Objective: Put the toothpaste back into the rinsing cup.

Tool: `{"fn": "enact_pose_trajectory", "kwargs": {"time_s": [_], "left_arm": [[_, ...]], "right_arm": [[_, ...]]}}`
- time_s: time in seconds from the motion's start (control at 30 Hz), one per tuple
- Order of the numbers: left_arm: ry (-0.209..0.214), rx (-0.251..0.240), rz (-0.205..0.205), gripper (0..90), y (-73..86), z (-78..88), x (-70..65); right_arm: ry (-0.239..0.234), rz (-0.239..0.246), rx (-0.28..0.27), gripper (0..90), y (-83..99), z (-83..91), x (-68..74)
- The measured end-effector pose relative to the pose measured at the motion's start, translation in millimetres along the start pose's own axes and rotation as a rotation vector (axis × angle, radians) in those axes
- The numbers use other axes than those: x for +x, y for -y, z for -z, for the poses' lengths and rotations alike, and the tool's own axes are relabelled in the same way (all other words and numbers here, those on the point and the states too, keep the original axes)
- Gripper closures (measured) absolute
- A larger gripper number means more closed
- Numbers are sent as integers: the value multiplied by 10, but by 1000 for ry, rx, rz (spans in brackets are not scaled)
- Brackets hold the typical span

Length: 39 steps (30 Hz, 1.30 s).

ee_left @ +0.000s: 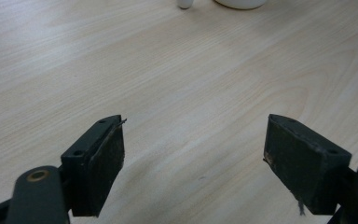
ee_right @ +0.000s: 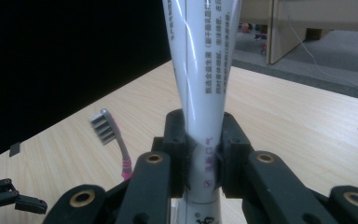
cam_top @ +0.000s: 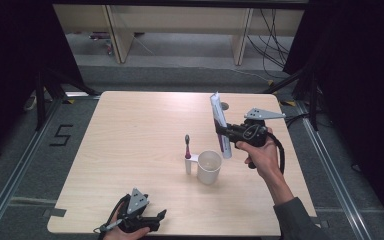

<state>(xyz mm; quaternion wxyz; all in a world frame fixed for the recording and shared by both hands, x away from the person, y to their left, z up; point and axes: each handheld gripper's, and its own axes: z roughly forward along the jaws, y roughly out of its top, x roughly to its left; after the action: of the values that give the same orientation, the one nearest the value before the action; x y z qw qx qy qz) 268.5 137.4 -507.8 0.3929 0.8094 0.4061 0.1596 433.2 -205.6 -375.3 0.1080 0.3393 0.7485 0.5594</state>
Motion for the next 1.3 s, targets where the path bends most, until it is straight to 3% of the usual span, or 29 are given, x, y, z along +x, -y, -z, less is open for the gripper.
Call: {"fn": "enact_pose_trajectory", "kwargs": {"time_s": [0.07, 0.1, 0.27, 0.33, 0.5, 0.53, 0.63, 0.7, 0.9, 0.97, 1.07, 1.17, 1.2, 1.23, 1.27, 1.3], "left_arm": [[0, -1, 0, 199, 0, 1, -1], [0, -1, 0, 199, -1, 1, 0], [0, -3, 5, 199, 0, -2, -7], [-10, -2, 4, 199, 0, -4, -7], [-1, 8, -9, 199, 0, 3, 4], [-3, -3, 4, 199, 1, -8, -5], [5, -8, 2, 199, 1, -8, -11], [4, -10, 2, 199, 1, -5, -11], [7, -9, 1, 199, 1, -8, -12], [11, -11, -3, 199, 0, -8, -10], [8, -9, 1, 199, -1, -2, -12], [6, -8, 2, 199, -1, 0, -11], [6, -8, 3, 198, -1, 1, -12], [7, -8, 2, 199, -2, 0, -12], [7, -8, 1, 198, -2, 0, -11], [6, -8, 3, 199, -1, 1, -13]], "right_arm": [[-4, 2, -14, 769, 7, -28, 12], [-11, -31, -5, 769, 11, -34, 41], [-17, 9, -15, 769, 26, -93, 64], [-23, -11, -19, 769, 47, -120, 86], [-40, -5, -19, 769, 87, -173, 102], [-35, 8, -21, 769, 90, -176, 101], [-49, -19, -19, 769, 107, -191, 131], [-42, 0, -26, 769, 116, -202, 131], [-62, -20, -25, 769, 170, -242, 140], [-45, -24, -18, 768, 193, -253, 143], [-53, -10, -33, 768, 221, -287, 133], [-72, -25, -39, 768, 249, -310, 142], [-59, -1, -44, 768, 258, -314, 135], [-68, -36, -32, 768, 266, -313, 160], [-63, -2, -46, 768, 279, -330, 139], [-75, -21, -40, 768, 290, -338, 148]]}}
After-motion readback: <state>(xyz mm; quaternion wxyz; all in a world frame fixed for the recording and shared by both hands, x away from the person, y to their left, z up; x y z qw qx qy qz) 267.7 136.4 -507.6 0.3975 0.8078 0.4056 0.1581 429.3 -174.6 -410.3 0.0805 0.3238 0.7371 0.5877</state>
